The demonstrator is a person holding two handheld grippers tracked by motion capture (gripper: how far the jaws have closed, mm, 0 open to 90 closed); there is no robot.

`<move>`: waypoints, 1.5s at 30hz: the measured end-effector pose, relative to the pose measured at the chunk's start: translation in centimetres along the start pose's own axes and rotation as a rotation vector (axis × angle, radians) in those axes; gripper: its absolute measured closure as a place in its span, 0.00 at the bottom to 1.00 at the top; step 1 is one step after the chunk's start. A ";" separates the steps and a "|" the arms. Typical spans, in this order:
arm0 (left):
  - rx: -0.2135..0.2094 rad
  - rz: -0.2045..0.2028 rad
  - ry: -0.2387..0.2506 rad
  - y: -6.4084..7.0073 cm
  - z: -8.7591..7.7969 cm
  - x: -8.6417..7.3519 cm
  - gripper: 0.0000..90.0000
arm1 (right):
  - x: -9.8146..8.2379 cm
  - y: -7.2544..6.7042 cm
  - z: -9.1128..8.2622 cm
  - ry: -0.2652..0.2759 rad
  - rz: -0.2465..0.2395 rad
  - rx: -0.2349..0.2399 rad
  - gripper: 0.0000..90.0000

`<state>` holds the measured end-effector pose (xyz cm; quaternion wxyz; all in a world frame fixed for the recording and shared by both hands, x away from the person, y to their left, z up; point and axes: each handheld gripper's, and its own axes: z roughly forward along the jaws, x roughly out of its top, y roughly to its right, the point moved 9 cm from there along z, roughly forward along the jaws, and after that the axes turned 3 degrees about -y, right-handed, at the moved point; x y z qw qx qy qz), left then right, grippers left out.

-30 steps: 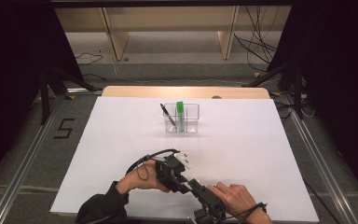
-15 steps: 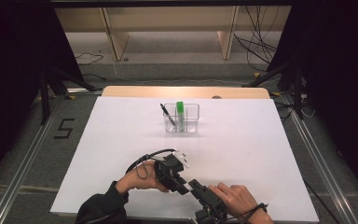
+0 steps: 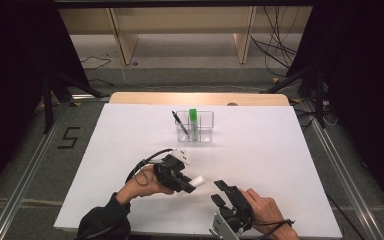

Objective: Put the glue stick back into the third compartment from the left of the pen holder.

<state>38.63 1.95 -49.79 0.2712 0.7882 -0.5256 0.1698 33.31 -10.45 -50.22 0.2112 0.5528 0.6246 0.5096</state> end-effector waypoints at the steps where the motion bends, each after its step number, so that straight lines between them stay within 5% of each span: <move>1: 0.008 -0.006 0.014 -0.1 -0.2 0.1 0.78 | -0.1 0.0 0.0 -0.002 0.022 0.010 0.48; 10: 0.097 -0.056 0.161 -2.1 -2.0 0.8 0.77 | -0.8 0.3 0.1 -0.022 0.187 0.064 0.42; 14: 0.129 -0.091 0.252 -3.1 -3.0 1.2 0.77 | -1.3 0.7 0.1 -0.033 0.329 0.104 0.40; 22: 0.183 -0.147 0.415 -4.7 -4.7 1.6 0.77 | -2.4 1.4 -0.1 0.010 0.726 0.241 0.38; 27: 0.191 -0.218 0.504 -5.7 -5.4 1.6 0.77 | -3.2 1.7 -0.3 0.035 0.899 0.296 0.38; 35: 0.184 -0.267 0.548 -6.3 -5.2 1.6 0.77 | -4.3 2.2 -0.9 0.076 1.053 0.314 0.36; 45: 0.202 -0.254 0.621 -6.4 -5.6 3.9 0.77 | -5.0 2.2 -1.3 0.076 1.113 0.310 0.31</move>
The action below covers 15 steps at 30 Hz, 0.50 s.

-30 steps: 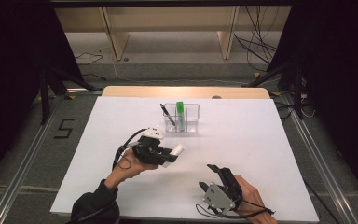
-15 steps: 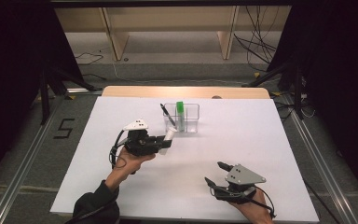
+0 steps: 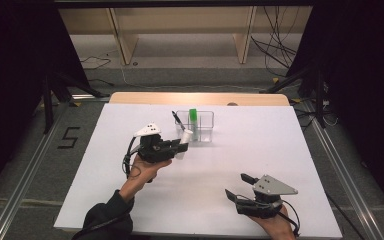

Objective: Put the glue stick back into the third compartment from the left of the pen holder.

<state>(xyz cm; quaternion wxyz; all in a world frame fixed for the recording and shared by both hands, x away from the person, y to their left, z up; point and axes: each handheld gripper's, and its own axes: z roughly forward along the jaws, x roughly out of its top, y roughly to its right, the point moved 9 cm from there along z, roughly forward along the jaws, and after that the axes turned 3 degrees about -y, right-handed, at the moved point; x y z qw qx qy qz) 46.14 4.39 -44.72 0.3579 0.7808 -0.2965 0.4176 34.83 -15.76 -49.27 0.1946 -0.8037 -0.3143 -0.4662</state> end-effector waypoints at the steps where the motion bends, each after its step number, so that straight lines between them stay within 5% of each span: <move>1: 0.003 -0.003 0.004 0.0 0.2 0.2 0.77 | -0.1 0.0 -0.1 0.000 0.013 0.004 0.30; 15: 0.040 -0.027 0.082 -0.9 3.5 4.5 0.77 | -0.6 0.1 -0.6 0.012 0.054 0.019 0.30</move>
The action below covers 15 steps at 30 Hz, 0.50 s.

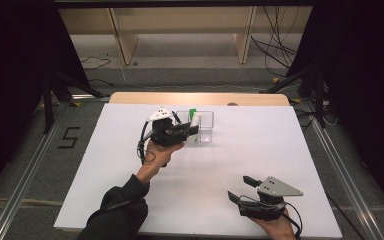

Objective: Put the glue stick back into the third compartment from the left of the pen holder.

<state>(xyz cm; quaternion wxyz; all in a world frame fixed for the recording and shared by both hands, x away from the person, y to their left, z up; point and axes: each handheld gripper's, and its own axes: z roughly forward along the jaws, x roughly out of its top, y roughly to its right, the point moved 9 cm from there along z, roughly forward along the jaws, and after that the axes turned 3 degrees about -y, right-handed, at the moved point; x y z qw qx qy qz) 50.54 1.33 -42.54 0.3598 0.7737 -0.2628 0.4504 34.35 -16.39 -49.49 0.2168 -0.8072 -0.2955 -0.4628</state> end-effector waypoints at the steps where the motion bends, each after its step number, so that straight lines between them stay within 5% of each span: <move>1: 0.009 0.000 0.003 0.0 0.4 0.3 0.77 | 0.0 0.0 0.0 0.000 0.000 0.002 0.30; 15: 0.092 -0.013 0.016 -1.5 4.2 2.3 0.77 | -0.3 -0.3 -0.2 0.000 0.004 0.008 0.27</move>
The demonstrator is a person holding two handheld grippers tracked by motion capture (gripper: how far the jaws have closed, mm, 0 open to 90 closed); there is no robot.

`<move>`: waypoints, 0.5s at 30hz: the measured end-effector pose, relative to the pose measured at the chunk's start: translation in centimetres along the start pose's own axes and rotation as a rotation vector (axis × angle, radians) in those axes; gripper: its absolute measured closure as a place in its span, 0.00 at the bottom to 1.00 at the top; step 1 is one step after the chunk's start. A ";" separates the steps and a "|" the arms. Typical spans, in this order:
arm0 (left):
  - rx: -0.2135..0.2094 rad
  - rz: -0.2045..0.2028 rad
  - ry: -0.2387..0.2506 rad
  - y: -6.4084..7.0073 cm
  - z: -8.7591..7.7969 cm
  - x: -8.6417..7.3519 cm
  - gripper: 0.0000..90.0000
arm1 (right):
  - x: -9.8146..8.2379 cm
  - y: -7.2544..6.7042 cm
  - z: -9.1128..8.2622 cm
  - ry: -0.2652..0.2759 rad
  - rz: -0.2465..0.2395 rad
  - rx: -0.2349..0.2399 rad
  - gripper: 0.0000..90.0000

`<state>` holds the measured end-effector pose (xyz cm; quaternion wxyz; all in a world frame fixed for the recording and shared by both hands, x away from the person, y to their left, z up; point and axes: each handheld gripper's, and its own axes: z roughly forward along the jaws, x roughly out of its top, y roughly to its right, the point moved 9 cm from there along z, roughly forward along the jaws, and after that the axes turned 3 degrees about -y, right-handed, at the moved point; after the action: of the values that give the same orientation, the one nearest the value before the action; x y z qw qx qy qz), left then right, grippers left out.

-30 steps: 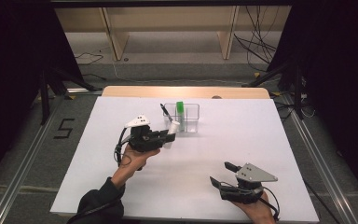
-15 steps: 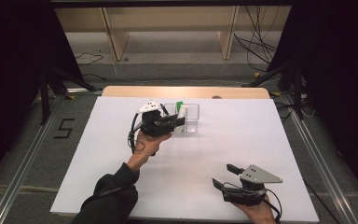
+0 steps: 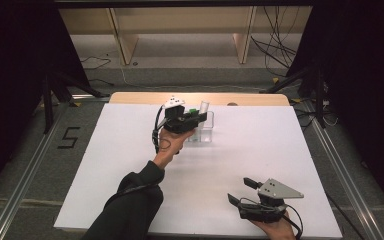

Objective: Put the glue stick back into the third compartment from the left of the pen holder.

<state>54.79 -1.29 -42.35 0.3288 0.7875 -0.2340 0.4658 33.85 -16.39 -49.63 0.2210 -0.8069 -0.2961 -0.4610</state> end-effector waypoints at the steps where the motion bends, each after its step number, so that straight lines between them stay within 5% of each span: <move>1: 0.007 0.004 -0.001 -0.1 0.2 0.1 0.77 | 0.0 0.0 0.0 -0.001 0.000 0.002 0.27; 15: 0.075 -0.029 -0.013 -1.6 3.3 0.0 0.77 | -0.2 -0.3 0.1 -0.008 -0.007 0.010 0.27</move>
<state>57.75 -2.63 -43.95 0.3044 0.8055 -0.2072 0.4644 33.59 -16.16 -49.83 0.2221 -0.8066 -0.3022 -0.4569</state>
